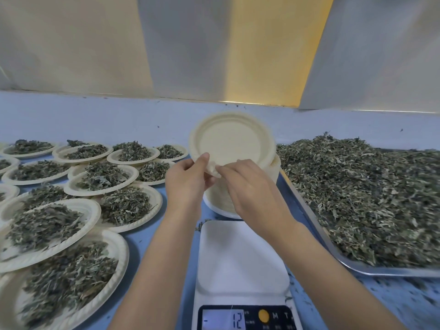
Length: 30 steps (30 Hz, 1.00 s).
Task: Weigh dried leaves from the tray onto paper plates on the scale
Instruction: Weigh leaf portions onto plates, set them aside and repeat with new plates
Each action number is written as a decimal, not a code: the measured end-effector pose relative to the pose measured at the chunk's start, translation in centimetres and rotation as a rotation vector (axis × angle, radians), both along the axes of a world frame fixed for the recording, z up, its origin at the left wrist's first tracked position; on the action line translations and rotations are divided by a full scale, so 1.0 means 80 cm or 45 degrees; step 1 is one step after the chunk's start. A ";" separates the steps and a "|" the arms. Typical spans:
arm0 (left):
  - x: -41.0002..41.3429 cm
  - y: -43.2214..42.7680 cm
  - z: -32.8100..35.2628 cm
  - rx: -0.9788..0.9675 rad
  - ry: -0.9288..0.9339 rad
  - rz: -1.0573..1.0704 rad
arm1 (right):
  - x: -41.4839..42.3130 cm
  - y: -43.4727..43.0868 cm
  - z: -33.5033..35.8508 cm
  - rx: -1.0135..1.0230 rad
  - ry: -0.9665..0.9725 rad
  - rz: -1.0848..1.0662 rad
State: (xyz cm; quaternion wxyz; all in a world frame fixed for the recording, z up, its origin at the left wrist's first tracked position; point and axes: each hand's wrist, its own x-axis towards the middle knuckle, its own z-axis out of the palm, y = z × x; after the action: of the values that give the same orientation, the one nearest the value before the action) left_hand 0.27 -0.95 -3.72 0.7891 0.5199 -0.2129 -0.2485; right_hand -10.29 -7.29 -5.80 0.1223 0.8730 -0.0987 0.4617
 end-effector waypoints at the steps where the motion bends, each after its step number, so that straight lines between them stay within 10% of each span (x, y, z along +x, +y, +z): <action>1: 0.002 0.000 0.000 0.016 -0.018 0.004 | -0.002 0.001 0.000 0.008 -0.006 0.009; 13: -0.002 0.015 0.018 0.236 -0.320 -0.180 | -0.046 -0.021 0.029 1.512 -0.852 0.080; 21: 0.008 0.036 0.013 0.295 -0.533 -0.005 | -0.080 -0.024 0.024 1.640 -0.797 0.000; 30: 0.026 0.072 0.008 0.884 -0.605 -0.401 | -0.090 -0.023 0.008 1.679 -0.435 -0.095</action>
State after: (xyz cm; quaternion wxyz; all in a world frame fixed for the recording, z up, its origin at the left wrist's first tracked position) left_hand 2.32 4.79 -3.12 0.4496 0.7579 -0.3686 -0.2960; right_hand -17.46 -9.14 -5.15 -0.4365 0.6760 -0.4075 0.4318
